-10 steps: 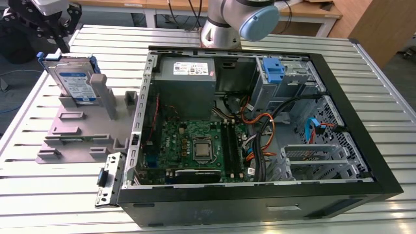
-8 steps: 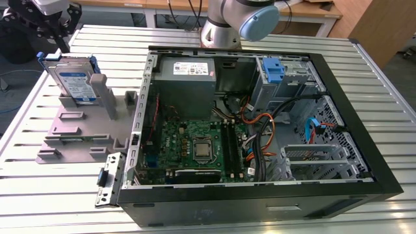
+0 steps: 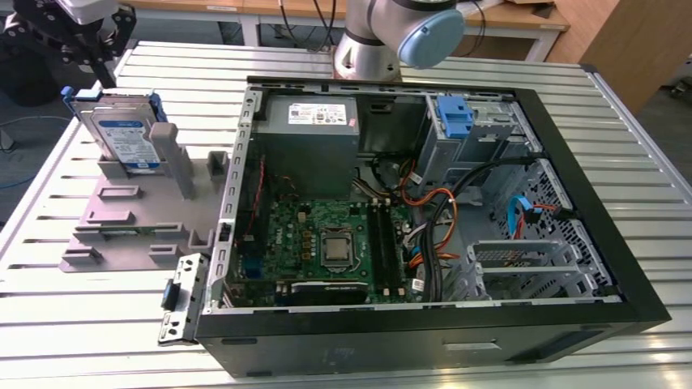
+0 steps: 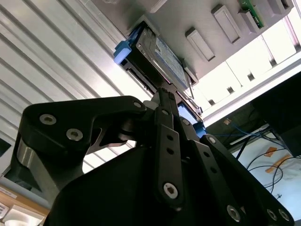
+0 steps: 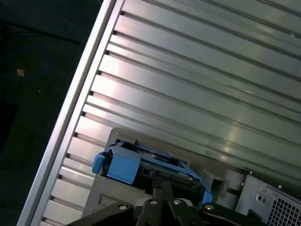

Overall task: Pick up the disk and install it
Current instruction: 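Pick up the disk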

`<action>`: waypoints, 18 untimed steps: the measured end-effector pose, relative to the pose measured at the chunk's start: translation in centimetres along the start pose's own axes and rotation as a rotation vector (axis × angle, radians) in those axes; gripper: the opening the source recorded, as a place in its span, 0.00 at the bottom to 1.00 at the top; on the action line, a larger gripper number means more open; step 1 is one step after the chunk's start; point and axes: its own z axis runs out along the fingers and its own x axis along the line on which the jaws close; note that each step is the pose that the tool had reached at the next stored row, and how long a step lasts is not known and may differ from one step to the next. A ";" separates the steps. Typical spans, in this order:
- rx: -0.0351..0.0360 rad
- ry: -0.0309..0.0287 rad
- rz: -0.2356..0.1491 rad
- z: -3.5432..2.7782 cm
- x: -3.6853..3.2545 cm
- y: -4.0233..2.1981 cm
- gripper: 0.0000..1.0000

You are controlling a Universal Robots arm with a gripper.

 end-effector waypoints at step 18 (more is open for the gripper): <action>-0.0028 0.0040 -0.092 0.00 0.00 0.00 0.11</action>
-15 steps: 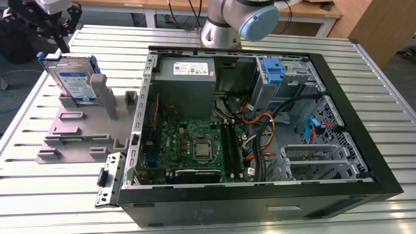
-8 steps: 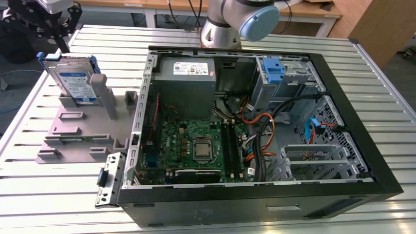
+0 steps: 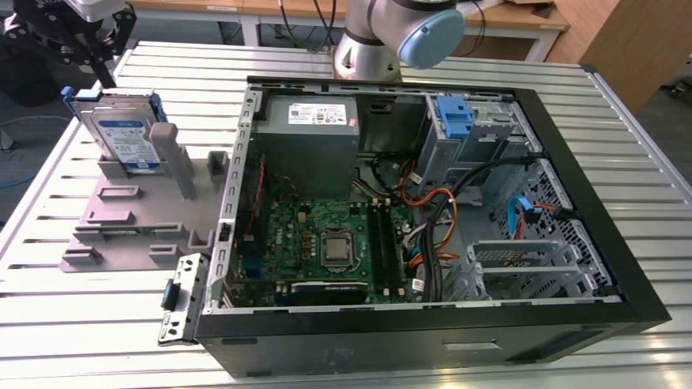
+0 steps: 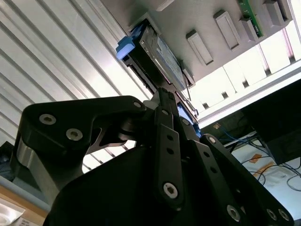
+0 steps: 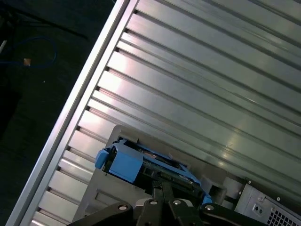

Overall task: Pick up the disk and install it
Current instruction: 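Pick up the disk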

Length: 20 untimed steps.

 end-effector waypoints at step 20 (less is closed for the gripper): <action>-0.0024 0.0034 -0.081 0.07 0.28 0.13 0.11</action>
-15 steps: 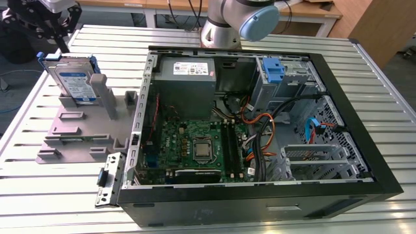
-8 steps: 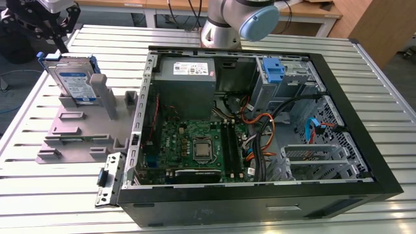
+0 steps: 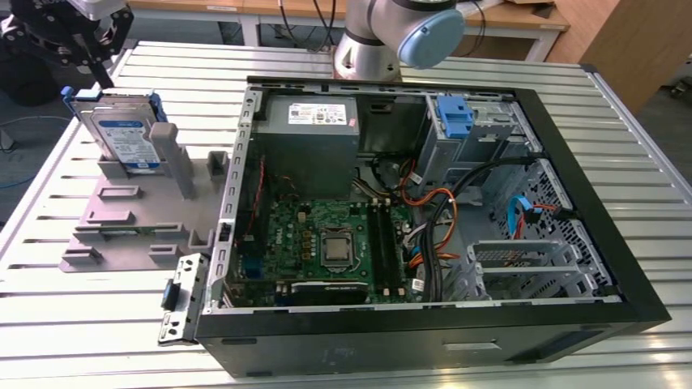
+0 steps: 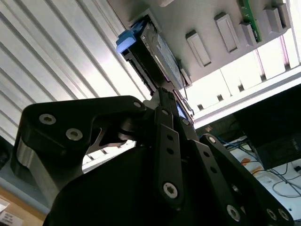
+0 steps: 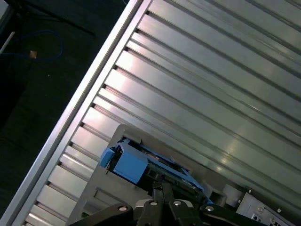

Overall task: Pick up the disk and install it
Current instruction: 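Pick up the disk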

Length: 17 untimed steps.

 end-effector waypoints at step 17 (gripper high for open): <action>-0.0056 0.0158 -0.306 0.14 0.00 -0.01 0.11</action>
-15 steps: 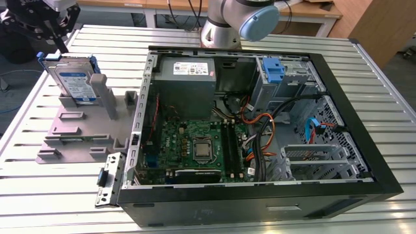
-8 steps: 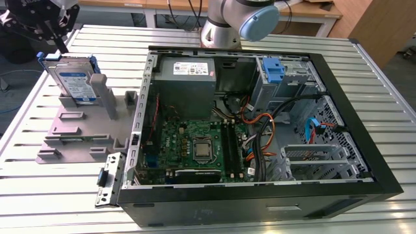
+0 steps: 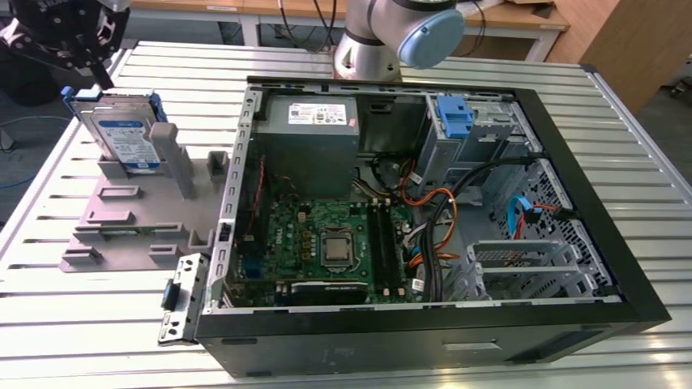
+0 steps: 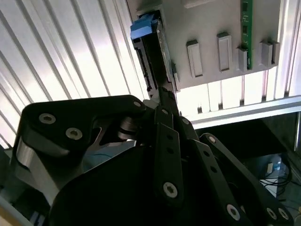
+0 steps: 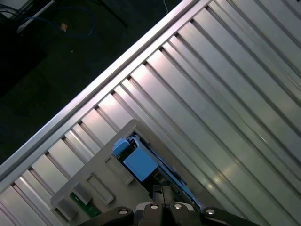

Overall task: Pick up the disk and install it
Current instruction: 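Pick up the disk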

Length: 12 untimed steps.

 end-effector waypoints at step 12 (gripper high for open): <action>-0.0045 0.0107 -0.217 0.14 0.01 0.00 0.11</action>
